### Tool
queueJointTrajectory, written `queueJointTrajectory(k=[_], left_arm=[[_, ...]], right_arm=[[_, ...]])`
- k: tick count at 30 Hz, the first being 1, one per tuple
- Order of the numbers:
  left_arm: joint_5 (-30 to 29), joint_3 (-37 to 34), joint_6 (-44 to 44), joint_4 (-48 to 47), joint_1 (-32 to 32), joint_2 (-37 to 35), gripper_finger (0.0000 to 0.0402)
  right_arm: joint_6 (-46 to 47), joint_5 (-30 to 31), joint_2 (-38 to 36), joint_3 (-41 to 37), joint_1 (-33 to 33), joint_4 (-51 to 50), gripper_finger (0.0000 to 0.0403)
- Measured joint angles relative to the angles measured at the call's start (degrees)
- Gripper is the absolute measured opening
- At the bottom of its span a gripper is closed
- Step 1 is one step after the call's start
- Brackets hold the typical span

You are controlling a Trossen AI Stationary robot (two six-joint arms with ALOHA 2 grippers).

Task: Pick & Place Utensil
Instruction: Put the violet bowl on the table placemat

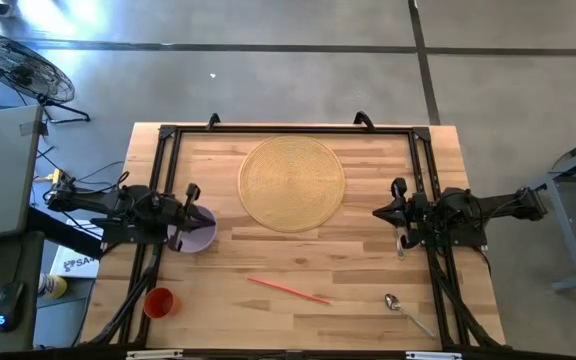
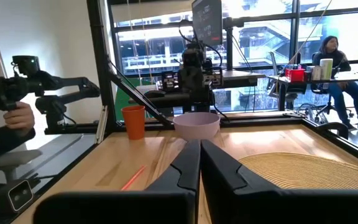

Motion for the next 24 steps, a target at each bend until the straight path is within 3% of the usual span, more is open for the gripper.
queueJointTrajectory(k=[9, 19, 24], left_arm=[[-1.95, 0.00, -7.02, 2.46, 0.00, 1.67, 0.0016], [-3.61, 0.00, -15.56, 4.44, 0.00, 11.89, 0.0166], [-0.33, 0.89, -20.14, 6.31, -0.03, 16.42, 0.0209]], right_arm=[[0.00, 0.00, -0.02, -0.01, 0.02, -0.01, 0.0007], [0.00, -0.01, 0.01, -0.01, 0.02, -0.01, 0.0007], [0.00, -0.02, -0.01, -0.01, 0.02, -0.03, 0.0009]])
